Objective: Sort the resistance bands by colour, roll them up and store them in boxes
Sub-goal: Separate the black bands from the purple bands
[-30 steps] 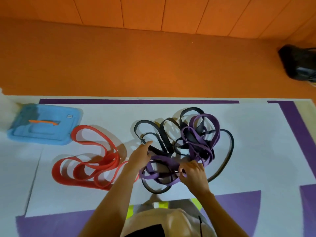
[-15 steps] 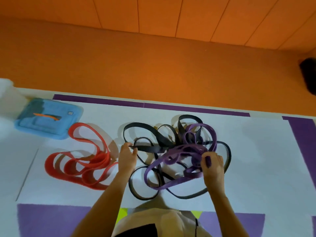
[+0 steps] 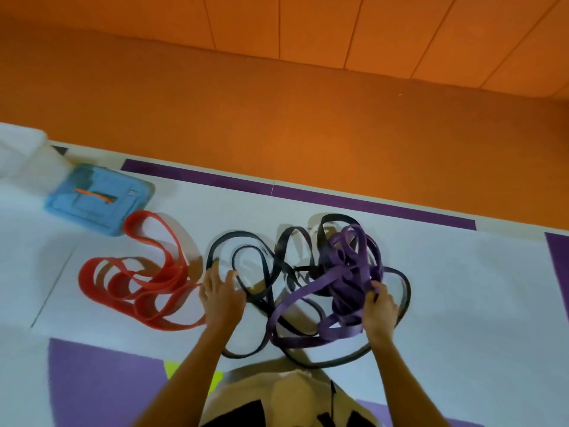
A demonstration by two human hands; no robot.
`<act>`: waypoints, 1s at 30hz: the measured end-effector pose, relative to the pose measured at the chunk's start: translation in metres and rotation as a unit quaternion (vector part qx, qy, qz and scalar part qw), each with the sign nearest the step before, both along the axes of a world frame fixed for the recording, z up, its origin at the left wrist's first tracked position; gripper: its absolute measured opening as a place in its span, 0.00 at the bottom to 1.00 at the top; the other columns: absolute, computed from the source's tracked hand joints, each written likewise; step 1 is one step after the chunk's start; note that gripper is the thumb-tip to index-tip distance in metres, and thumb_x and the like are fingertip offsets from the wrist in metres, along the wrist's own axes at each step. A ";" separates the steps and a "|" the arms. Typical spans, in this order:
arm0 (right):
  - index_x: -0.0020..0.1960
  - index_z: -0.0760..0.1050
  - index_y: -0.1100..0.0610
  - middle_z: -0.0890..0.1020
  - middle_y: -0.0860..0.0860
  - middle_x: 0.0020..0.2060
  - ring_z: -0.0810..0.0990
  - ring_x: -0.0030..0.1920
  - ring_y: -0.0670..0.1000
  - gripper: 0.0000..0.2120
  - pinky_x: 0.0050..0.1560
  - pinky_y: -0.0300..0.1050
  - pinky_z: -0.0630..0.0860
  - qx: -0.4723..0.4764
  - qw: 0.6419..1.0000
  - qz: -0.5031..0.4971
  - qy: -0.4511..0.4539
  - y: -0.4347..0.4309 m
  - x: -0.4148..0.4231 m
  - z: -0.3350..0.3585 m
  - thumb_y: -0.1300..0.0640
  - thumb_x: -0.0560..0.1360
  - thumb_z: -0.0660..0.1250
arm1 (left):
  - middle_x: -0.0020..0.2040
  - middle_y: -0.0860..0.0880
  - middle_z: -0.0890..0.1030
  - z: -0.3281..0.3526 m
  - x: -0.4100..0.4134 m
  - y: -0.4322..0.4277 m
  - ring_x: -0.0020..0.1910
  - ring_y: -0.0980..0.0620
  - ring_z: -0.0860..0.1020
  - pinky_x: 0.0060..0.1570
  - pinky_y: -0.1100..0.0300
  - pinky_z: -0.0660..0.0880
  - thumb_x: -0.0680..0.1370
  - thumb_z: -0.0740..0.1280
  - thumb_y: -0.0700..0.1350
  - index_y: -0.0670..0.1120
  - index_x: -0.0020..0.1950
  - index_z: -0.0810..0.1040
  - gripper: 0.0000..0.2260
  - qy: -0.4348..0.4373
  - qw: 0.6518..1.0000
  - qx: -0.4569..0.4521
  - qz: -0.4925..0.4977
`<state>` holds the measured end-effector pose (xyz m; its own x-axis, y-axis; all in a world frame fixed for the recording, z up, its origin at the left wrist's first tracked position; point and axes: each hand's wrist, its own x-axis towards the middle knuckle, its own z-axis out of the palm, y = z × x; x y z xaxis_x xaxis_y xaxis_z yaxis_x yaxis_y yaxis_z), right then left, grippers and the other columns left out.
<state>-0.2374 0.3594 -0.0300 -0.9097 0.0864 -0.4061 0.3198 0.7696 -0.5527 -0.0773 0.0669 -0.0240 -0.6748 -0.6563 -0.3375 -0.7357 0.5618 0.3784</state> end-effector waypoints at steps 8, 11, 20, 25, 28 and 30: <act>0.75 0.60 0.48 0.73 0.55 0.66 0.79 0.62 0.64 0.43 0.58 0.60 0.79 -0.005 0.990 0.106 -0.092 0.003 -0.007 0.000 0.38 0.69 0.79 | 0.77 0.43 0.72 -0.008 -0.038 0.077 0.74 0.45 0.74 0.71 0.50 0.75 0.82 0.71 0.46 0.46 0.83 0.62 0.31 -0.065 0.965 0.177 -0.180; 0.73 0.62 0.47 0.76 0.54 0.63 0.80 0.59 0.61 0.37 0.54 0.56 0.80 -0.022 0.994 0.097 -0.049 0.013 -0.008 -0.003 0.42 0.72 0.78 | 0.78 0.46 0.72 -0.016 -0.030 0.091 0.77 0.44 0.71 0.73 0.48 0.73 0.82 0.71 0.47 0.48 0.82 0.63 0.30 -0.107 0.972 0.098 -0.185; 0.63 0.73 0.45 0.82 0.40 0.45 0.84 0.45 0.46 0.20 0.44 0.44 0.82 -0.128 0.990 0.017 0.050 0.042 -0.022 0.010 0.44 0.75 0.75 | 0.55 0.44 0.84 -0.010 -0.031 0.100 0.56 0.45 0.84 0.55 0.62 0.80 0.84 0.69 0.43 0.42 0.63 0.79 0.09 0.015 0.980 0.189 -0.062; 0.59 0.70 0.34 0.82 0.35 0.45 0.81 0.45 0.37 0.22 0.44 0.29 0.76 -0.172 0.976 0.106 0.085 0.023 -0.020 0.027 0.46 0.72 0.78 | 0.58 0.40 0.81 0.024 -0.063 0.122 0.59 0.39 0.82 0.54 0.49 0.84 0.86 0.63 0.40 0.43 0.62 0.73 0.05 0.108 0.909 0.397 0.073; 0.67 0.69 0.39 0.79 0.38 0.54 0.79 0.50 0.39 0.26 0.49 0.26 0.73 -0.170 0.947 0.267 0.054 0.001 -0.005 0.031 0.46 0.74 0.77 | 0.62 0.53 0.83 0.048 -0.073 0.136 0.61 0.52 0.82 0.51 0.55 0.82 0.85 0.67 0.55 0.60 0.68 0.73 0.12 0.143 0.812 0.544 0.155; 0.69 0.68 0.40 0.77 0.39 0.58 0.79 0.56 0.41 0.26 0.55 0.32 0.78 -0.193 0.914 0.356 0.029 -0.008 0.007 0.030 0.44 0.75 0.74 | 0.65 0.57 0.83 0.051 -0.073 0.141 0.62 0.55 0.80 0.59 0.49 0.79 0.80 0.70 0.62 0.66 0.71 0.71 0.20 0.150 0.795 0.565 0.161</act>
<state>-0.2305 0.3517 0.0001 -0.7001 -0.6756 -0.2310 -0.2242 0.5151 -0.8273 -0.1499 0.2082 0.0272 -0.6948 -0.2025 -0.6901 -0.5545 -0.4602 0.6934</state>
